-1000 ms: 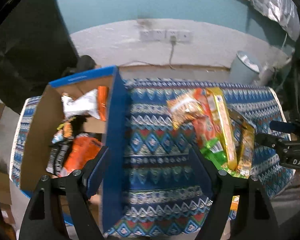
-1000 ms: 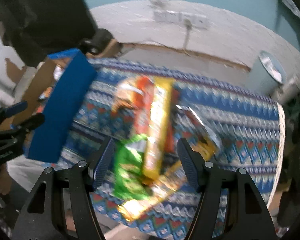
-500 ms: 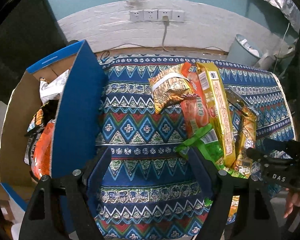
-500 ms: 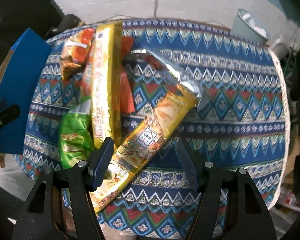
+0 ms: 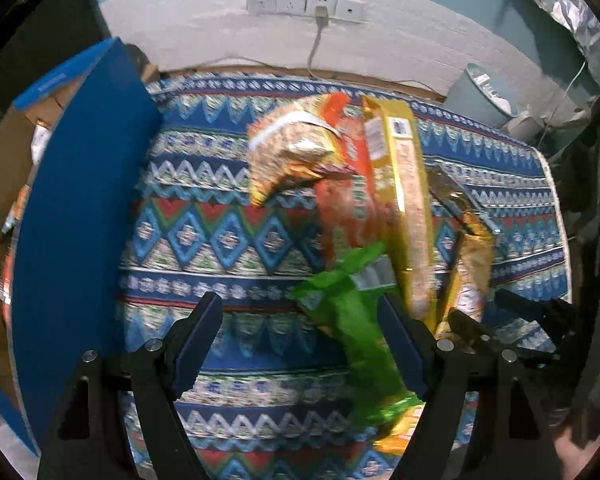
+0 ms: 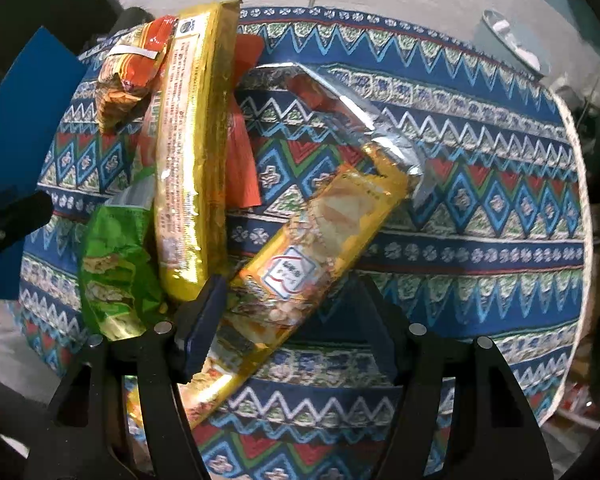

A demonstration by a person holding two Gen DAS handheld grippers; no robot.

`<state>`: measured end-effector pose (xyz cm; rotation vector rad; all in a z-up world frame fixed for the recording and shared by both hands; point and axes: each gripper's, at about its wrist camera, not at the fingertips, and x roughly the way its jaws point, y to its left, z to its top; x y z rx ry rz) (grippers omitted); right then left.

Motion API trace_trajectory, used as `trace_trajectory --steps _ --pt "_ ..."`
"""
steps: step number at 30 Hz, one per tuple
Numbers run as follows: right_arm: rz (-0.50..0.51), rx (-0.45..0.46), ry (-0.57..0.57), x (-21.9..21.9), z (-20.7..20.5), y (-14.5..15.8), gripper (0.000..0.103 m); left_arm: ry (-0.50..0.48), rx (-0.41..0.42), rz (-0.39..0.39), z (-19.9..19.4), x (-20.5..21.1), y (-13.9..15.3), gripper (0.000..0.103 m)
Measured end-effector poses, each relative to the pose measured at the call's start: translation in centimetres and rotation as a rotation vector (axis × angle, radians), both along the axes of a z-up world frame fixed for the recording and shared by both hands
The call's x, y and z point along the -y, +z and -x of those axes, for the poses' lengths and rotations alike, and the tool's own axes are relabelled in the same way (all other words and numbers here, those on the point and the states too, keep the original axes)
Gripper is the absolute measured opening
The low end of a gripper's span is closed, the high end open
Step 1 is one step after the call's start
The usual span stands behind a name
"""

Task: Organize snacks
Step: 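Move both grippers back over the remaining snack pile, then grasp the green snack bag with the left gripper while the right gripper grasps the yellow stick pack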

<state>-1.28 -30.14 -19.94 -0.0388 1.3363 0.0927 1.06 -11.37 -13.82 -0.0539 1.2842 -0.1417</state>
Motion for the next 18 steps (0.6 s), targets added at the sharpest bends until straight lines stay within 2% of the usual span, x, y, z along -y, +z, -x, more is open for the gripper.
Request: trace_trajectory --steps 4,6,9,14,18 --pt "0.037 0.012 -0.029 2.1 0.3 0.2 0.066 -0.020 0.011 -0.019 -0.1 1.5 -0.1 0.081" --pt "-0.056 0.014 -0.080 3.7 0.5 0.4 0.067 -0.032 0.010 -0.038 -0.2 2.3 -0.4 0.081" --pt "-0.121 0.016 -0.123 5.1 0.5 0.6 0.067 -0.041 0.003 -0.057 -0.1 3.0 -1.2 0.081" --pt "-0.164 0.005 -0.128 4.9 0.0 0.2 0.067 -0.087 0.002 -0.130 0.3 3.8 -2.7 0.081" --pt "-0.171 -0.006 -0.116 3.7 -0.3 -0.3 0.067 -0.109 0.021 -0.143 0.7 3.1 -2.7 0.083"
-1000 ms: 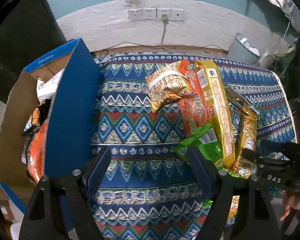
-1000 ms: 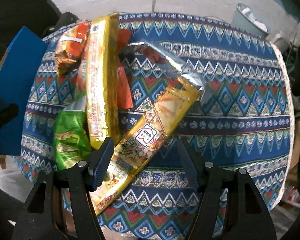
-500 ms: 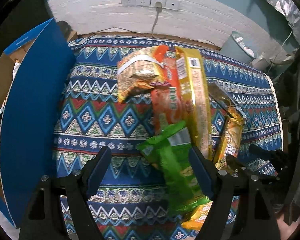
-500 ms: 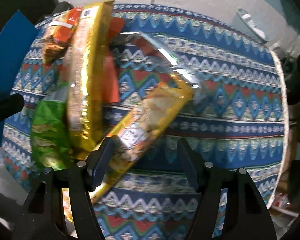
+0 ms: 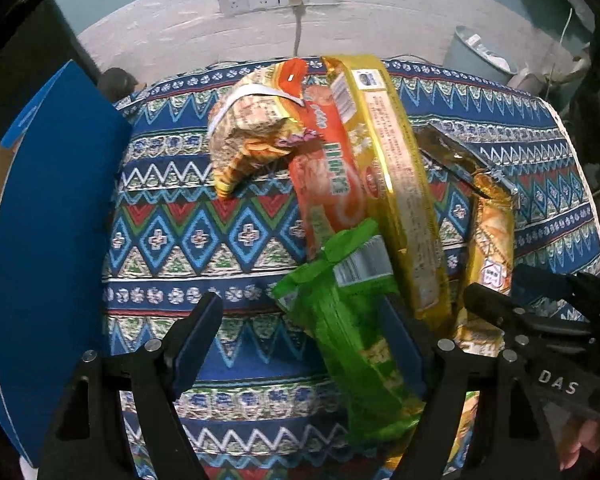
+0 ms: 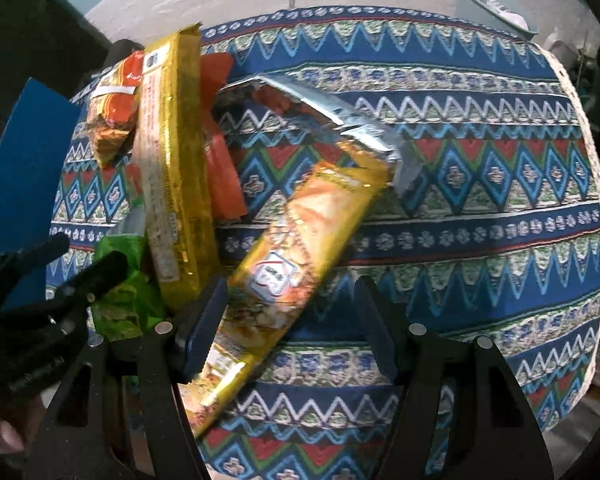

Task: Organize snacks
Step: 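Grasp the green snack bag with the left gripper while the right gripper grasps the yellow stick pack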

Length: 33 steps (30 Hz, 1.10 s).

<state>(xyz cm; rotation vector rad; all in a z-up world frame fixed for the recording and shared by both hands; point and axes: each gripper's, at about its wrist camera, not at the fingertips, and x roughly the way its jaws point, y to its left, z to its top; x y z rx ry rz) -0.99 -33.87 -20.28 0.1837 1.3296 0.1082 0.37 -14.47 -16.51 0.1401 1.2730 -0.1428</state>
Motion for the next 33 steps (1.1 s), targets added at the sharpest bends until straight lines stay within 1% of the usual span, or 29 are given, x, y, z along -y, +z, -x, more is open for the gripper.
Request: trace_trajectory --steps 1,4,5,7,10,12,14,17,18,21,25,26,28,31,32,33 --pt "0.011 -0.005 0.009 -0.4 -0.1 -0.2 0.067 0.001 -0.005 0.003 0.0 -0.3 0.0 0.085" --pt "0.021 -0.029 0.035 -2.3 0.0 -0.7 0.067 0.013 -0.019 0.021 0.0 -1.5 -0.1 0.087" --pt "0.027 -0.030 0.046 -2.6 0.0 -0.8 0.067 0.013 -0.025 0.031 0.0 -2.0 -0.1 0.087" --pt "0.070 -0.039 0.072 -3.0 0.2 -0.9 0.067 0.010 -0.034 0.042 0.1 -2.6 -0.1 0.088" --pt "0.092 -0.054 0.095 -3.5 0.2 -1.3 0.067 0.007 -0.049 0.042 0.4 -3.5 0.1 0.088" --pt "0.128 -0.063 0.109 -2.9 0.8 -1.2 0.067 0.013 -0.056 0.034 0.4 -3.9 0.2 0.088" --pt "0.196 -0.066 0.127 -2.5 1.4 -1.2 0.067 0.017 -0.055 0.030 0.5 -4.0 0.4 0.088" --pt "0.265 -0.079 0.128 -1.1 2.3 -1.3 0.067 0.010 -0.064 0.051 0.5 -3.5 0.4 0.088" --pt "0.262 -0.080 0.118 -0.6 2.6 -1.3 0.067 0.008 -0.072 0.059 0.5 -3.4 0.3 0.088" --pt "0.154 -0.059 0.085 1.0 3.2 -1.1 0.067 -0.005 -0.096 0.091 0.6 -2.2 -0.2 0.087" --pt "0.125 -0.054 0.082 2.1 3.5 -1.2 0.066 -0.037 -0.086 0.086 1.1 -0.9 -0.8 0.087" --pt "0.124 -0.053 0.085 1.5 3.1 -1.6 0.065 -0.045 -0.087 0.078 1.2 -0.5 -0.9 0.087" --pt "0.131 -0.055 0.092 0.6 2.7 -2.3 0.057 -0.053 -0.097 0.055 1.4 -0.4 -1.5 0.087" --pt "0.171 -0.033 0.110 0.5 3.0 -2.7 0.049 -0.048 -0.137 0.062 1.9 -0.6 -2.6 0.087" --pt "0.178 -0.027 0.115 0.0 3.0 -2.8 0.042 -0.046 -0.148 0.066 2.1 -0.7 -2.9 0.087" --pt "0.178 -0.025 0.118 -0.1 3.1 -2.9 0.037 -0.049 -0.160 0.072 2.3 -0.8 -3.3 0.087"
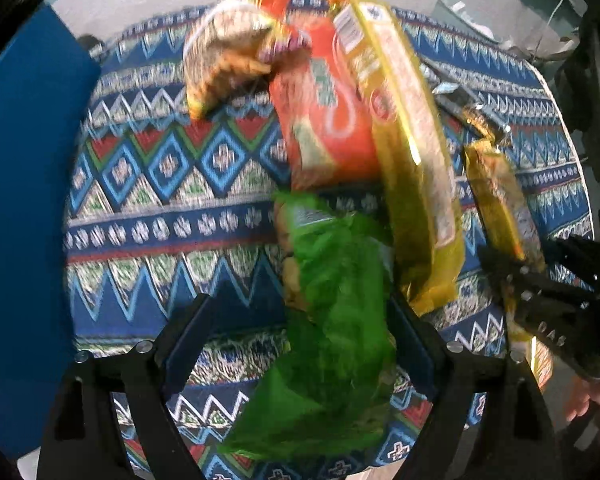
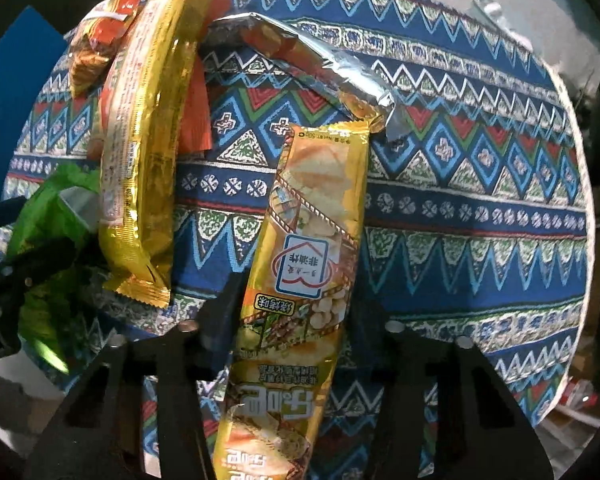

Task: Organize snacks
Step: 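Grasp the green snack bag with the left gripper while the right gripper grasps the yellow stick pack, then carry both snacks over the box and open both grippers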

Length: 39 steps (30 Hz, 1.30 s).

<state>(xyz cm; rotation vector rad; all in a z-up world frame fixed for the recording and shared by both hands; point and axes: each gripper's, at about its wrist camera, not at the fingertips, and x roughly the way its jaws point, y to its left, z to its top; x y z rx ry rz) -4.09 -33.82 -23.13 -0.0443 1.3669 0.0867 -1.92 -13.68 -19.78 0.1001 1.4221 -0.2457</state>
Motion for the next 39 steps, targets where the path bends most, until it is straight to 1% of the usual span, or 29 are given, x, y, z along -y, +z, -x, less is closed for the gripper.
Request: trace_trajectory --steps 2,3,4,6,7,11,13,16,17,19,22,24,25,30,34,35,39 --pt "-0.011 -0.003 0.007 -1.3 -0.2 -0.4 0.032 -0.012 -0.012 0.017 0.5 -0.1 -0.6 0.085" --pt "-0.018 -0.007 0.010 -1.4 -0.3 -0.4 0.030 -0.020 -0.009 0.021 0.7 -0.1 -0.6 0.080" --pt "-0.024 -0.010 0.016 -1.5 -0.5 -0.5 0.030 -0.033 0.001 0.017 1.0 0.0 -0.4 0.071" --pt "-0.018 -0.011 0.032 -1.6 -0.5 -0.4 0.029 -0.058 0.005 0.017 1.6 0.2 -0.3 0.057" --pt "-0.016 -0.006 0.036 -2.3 -0.3 -0.5 0.029 -0.067 0.009 0.012 1.8 0.3 -0.2 0.053" --pt "-0.021 0.004 0.044 -2.9 -0.1 0.0 0.029 -0.082 0.035 -0.025 2.2 0.4 0.3 0.051" --pt "-0.018 0.014 0.047 -2.4 -0.1 0.7 0.029 -0.090 0.050 -0.040 2.6 0.2 0.6 0.049" --pt "-0.022 0.031 0.050 -1.5 -0.3 2.0 0.029 -0.090 0.077 -0.050 2.8 -0.4 1.6 0.049" --pt "-0.022 0.034 0.050 -2.1 0.7 2.9 0.029 -0.087 0.081 -0.048 2.3 -1.1 2.4 0.049" --pt "-0.021 0.045 0.050 -2.1 0.9 3.6 0.029 -0.075 0.101 -0.038 2.4 -1.4 3.4 0.049" --pt "-0.018 0.061 0.051 -2.4 1.2 4.8 0.029 -0.074 0.149 -0.044 2.7 -2.5 5.4 0.049" --pt "-0.016 0.074 0.053 -2.6 1.0 5.7 0.029 -0.072 0.190 -0.050 2.8 -2.9 6.7 0.049" --pt "-0.016 0.079 0.054 -2.7 0.3 6.9 0.029 -0.073 0.202 -0.049 2.5 -3.2 7.0 0.049" --pt "-0.028 0.112 0.056 -3.0 0.1 8.5 0.029 -0.072 0.292 -0.063 2.6 -3.8 9.6 0.049" --pt "-0.039 0.143 0.070 -3.8 -0.2 10.2 0.029 -0.060 0.340 -0.065 2.2 -4.1 10.9 0.048" --pt "-0.041 0.147 0.073 -3.8 -0.4 9.9 0.029 -0.055 0.350 -0.065 2.2 -4.4 11.3 0.048" --pt "-0.058 0.169 0.095 -5.2 -0.8 10.9 0.029 -0.031 0.370 -0.058 2.0 -5.2 12.5 0.048"
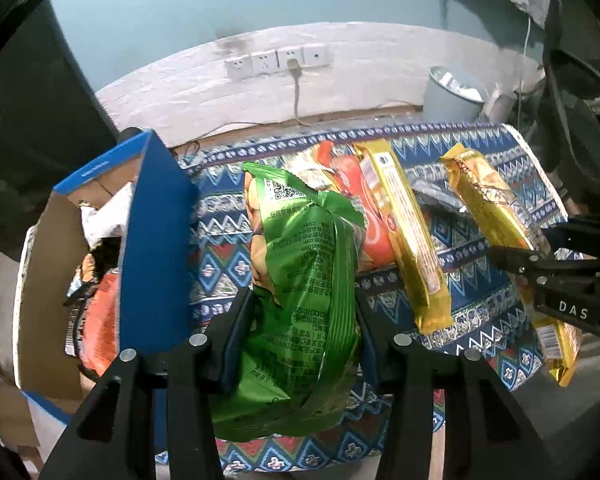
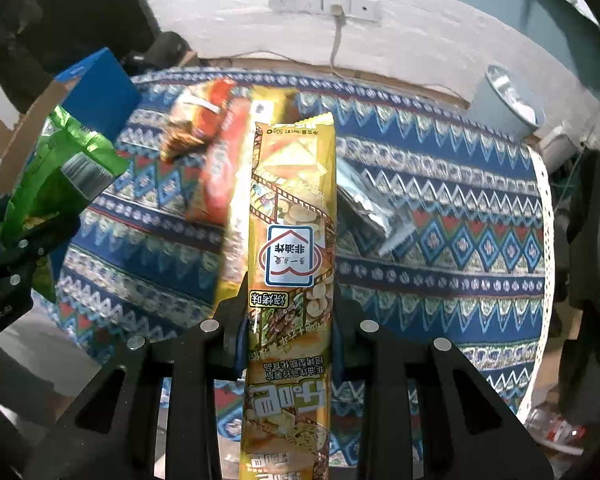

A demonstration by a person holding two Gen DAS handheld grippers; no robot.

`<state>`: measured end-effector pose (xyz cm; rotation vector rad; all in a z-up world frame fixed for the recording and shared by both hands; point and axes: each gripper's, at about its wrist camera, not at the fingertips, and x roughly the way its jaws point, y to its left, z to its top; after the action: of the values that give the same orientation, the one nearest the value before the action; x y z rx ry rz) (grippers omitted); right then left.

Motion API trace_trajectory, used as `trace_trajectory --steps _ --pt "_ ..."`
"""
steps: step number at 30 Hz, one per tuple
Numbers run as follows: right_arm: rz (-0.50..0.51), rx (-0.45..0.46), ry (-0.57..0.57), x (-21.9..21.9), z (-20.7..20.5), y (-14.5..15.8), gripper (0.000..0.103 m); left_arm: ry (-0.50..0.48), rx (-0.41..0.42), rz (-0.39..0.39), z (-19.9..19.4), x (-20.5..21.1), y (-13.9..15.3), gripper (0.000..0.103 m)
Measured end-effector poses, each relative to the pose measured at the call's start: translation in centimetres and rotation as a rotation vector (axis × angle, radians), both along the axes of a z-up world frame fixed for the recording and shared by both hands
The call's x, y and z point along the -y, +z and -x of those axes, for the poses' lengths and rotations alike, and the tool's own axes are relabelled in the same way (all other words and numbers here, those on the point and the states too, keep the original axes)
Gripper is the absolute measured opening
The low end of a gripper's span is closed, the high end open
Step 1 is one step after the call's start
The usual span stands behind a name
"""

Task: Organize snacks
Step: 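Carry both snacks over the box and open both grippers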

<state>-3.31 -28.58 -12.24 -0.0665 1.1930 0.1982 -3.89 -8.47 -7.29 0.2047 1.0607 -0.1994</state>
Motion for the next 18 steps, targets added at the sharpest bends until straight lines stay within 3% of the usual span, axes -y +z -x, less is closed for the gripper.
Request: trace_trajectory --steps 13,18 --pt "-0.080 0.040 0.101 -5.7 -2.0 3.7 0.029 0.081 0.100 0.009 -0.5 -4.3 3.6 0.048" --pt "-0.068 0.046 0.153 -8.8 -3.2 4.6 0.029 0.126 0.109 0.020 -1.1 -6.8 4.1 0.048"
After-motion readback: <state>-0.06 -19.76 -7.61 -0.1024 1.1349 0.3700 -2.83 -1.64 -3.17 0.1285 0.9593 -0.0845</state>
